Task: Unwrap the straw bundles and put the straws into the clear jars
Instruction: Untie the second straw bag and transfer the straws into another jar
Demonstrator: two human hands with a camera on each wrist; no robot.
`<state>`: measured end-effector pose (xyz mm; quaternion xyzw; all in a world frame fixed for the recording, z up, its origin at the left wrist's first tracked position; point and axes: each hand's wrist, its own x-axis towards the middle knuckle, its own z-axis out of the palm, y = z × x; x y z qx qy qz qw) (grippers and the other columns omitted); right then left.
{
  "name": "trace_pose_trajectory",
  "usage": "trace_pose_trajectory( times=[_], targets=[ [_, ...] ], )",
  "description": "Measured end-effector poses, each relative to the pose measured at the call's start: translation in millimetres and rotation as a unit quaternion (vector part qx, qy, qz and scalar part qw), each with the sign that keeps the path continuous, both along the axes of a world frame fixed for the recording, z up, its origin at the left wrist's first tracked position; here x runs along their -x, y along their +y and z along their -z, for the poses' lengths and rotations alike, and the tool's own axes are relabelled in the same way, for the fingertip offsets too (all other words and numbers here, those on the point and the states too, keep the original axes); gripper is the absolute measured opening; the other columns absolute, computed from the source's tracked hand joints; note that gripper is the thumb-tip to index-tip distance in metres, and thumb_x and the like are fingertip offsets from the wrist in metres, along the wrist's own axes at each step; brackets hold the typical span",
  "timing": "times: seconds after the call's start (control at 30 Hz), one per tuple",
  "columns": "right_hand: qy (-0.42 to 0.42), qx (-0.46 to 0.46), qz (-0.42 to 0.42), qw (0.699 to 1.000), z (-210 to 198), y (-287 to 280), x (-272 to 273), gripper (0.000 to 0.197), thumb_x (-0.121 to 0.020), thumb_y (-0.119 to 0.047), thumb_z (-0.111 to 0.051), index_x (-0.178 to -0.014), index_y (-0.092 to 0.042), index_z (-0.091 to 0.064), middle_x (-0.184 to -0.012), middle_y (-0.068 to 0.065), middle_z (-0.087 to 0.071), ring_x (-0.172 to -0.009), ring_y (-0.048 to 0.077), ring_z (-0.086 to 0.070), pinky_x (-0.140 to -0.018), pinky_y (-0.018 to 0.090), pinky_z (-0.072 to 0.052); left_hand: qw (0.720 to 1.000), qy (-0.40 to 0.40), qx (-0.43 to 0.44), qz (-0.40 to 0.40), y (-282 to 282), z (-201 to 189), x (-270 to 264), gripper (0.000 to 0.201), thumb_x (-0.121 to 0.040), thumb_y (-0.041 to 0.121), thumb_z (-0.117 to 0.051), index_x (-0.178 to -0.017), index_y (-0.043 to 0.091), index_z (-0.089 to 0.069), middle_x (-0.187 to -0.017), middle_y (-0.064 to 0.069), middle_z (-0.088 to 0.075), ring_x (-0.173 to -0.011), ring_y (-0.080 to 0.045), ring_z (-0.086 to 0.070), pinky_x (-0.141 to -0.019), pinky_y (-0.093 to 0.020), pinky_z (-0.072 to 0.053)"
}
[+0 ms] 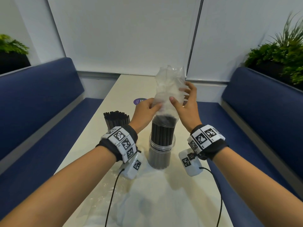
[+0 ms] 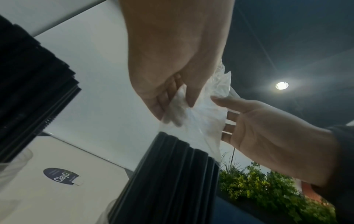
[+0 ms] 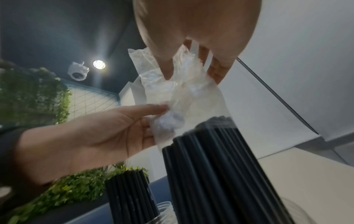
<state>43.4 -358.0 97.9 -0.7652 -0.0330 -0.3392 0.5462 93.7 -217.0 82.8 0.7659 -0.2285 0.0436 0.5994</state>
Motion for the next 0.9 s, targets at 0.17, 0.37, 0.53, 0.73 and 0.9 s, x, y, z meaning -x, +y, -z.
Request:
trace_pose_trajectory(
  times=[0.17, 0.37, 0.53, 0.73, 0.9],
  targets=[
    [-0.088, 0.013, 0.038, 0.995, -17, 6, 7, 0.045, -0.084, -0.001, -0.055, -0.103, -0.031, -0.028, -0.111, -0.003, -0.044, -0.097, 0.025, -0.054, -0.085, 0.039, -0.051, 0.996, -0.025, 0.09, -0.006, -3, -23, 11, 0.035, -0.087, 0.011, -0.062, -0.118, 0.013, -0.045, -0.107, -0.012, -0.067, -0.091, -0.02, -0.067, -0.08, -0.028, -0.056],
    [-0.206, 0.083, 0.039, 0.974, -58, 25, 27, 0.021, -0.084, -0.004, -0.059, -0.094, -0.021, -0.052, -0.105, 0.005, -0.047, -0.095, 0.01, -0.052, -0.074, 0.015, -0.048, 0.974, -0.159, 0.16, 0.007, 26, -62, 55, 0.05, -0.085, 0.0, -0.06, -0.118, 0.027, -0.032, -0.116, 0.011, -0.046, -0.1, 0.0, -0.059, -0.076, -0.023, -0.056],
    [-0.088, 0.15, -0.059, 0.983, -37, 59, 68, 0.024, -0.082, -0.017, -0.067, -0.104, -0.008, -0.063, -0.111, 0.001, -0.049, -0.101, 0.007, -0.053, -0.077, 0.01, -0.046, 0.984, -0.086, 0.155, -0.004, 98, -42, 97, 0.033, -0.086, 0.01, -0.063, -0.11, 0.028, -0.05, -0.107, 0.004, -0.061, -0.096, -0.008, -0.066, -0.082, -0.025, -0.055],
    [0.257, 0.292, -0.188, 0.902, 49, 95, 72, 0.049, -0.083, -0.023, -0.064, -0.129, -0.014, -0.049, -0.128, 0.006, -0.046, -0.11, 0.016, -0.049, -0.09, 0.017, -0.038, 0.988, 0.127, -0.05, -0.066, 149, 58, 119, 0.019, -0.081, 0.016, -0.07, -0.097, 0.019, -0.061, -0.091, -0.003, -0.065, -0.077, -0.015, -0.066, -0.05, -0.02, -0.052],
    [0.42, 0.34, -0.197, 0.818, 102, 106, 70, 0.058, -0.085, -0.025, -0.062, -0.136, -0.009, -0.04, -0.137, 0.013, -0.038, -0.126, 0.026, -0.041, -0.101, 0.024, -0.031, 0.973, 0.135, -0.175, -0.066, 158, 115, 114, 0.017, -0.08, 0.023, -0.071, -0.097, 0.021, -0.067, -0.082, 0.009, -0.064, -0.068, 0.003, -0.056, -0.059, -0.005, -0.042]
  ],
)
